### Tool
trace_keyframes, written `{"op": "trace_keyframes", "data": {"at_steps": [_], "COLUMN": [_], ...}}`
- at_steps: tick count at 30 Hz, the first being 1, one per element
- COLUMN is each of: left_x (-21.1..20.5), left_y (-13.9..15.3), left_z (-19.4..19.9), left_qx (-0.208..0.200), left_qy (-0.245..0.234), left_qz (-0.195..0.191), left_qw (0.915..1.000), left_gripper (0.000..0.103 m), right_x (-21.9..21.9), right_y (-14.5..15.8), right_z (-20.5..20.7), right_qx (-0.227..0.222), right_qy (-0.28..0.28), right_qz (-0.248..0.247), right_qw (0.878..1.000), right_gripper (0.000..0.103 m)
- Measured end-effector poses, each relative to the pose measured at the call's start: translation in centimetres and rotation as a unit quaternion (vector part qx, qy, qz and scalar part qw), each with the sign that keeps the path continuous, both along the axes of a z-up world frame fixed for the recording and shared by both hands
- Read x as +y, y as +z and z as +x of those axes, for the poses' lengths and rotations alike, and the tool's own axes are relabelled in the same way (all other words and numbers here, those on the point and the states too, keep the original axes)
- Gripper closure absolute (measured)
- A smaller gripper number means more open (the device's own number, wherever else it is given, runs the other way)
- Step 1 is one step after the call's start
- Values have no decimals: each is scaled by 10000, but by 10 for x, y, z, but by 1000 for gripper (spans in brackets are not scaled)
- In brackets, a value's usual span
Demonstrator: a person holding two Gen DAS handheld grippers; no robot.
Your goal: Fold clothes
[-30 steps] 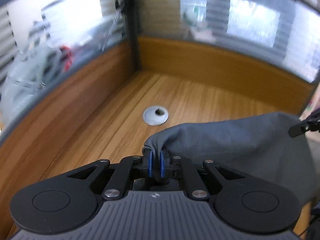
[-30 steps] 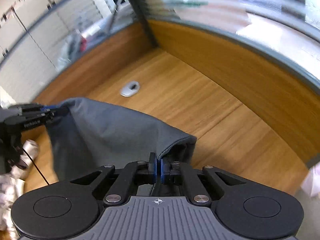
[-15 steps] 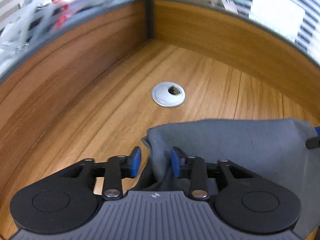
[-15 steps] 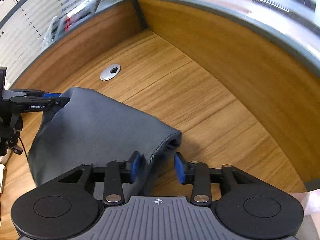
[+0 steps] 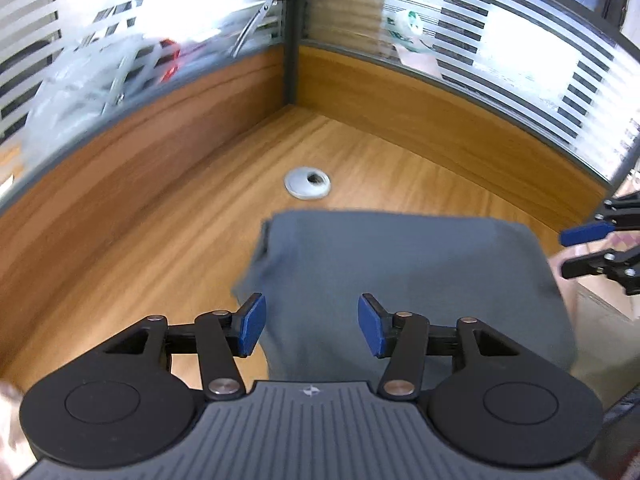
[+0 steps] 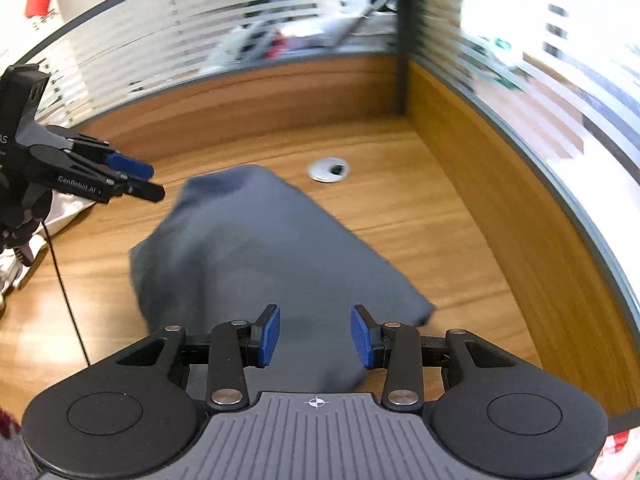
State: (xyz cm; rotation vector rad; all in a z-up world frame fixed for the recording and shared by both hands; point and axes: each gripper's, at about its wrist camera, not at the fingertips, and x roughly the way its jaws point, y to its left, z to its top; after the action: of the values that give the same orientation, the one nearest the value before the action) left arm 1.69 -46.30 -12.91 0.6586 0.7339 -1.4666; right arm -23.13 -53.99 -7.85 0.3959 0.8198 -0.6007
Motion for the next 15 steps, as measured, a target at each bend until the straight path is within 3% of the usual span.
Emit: {"op": "trace_keyframes", "data": {"at_steps": [5,7,12,15], "left_x": [34,42,46,39], "left_y": [-10,-18,-46,-64], "left_z": [-13,-18,-29,-29], "left_qx": [127,224,249,153], "left_qy": [-143,-190,-383,-382], "left_qz": [-6,10,162,306], "left_qw": [9998,9996,9988,9987], "left_gripper": [46,47,64,66], "right_x": [28,37,57,62], "right_y": [-8,-19,-40,-53], "right_z": [12,16,21,25], "right_qx": [39,142,347,560], "right_qy": [230,329,569,700], "right_qz": [-84,-59,-58,-140], "right_qw": [9997,9993,9978,9959], "right_gripper": [63,72,76,78]}}
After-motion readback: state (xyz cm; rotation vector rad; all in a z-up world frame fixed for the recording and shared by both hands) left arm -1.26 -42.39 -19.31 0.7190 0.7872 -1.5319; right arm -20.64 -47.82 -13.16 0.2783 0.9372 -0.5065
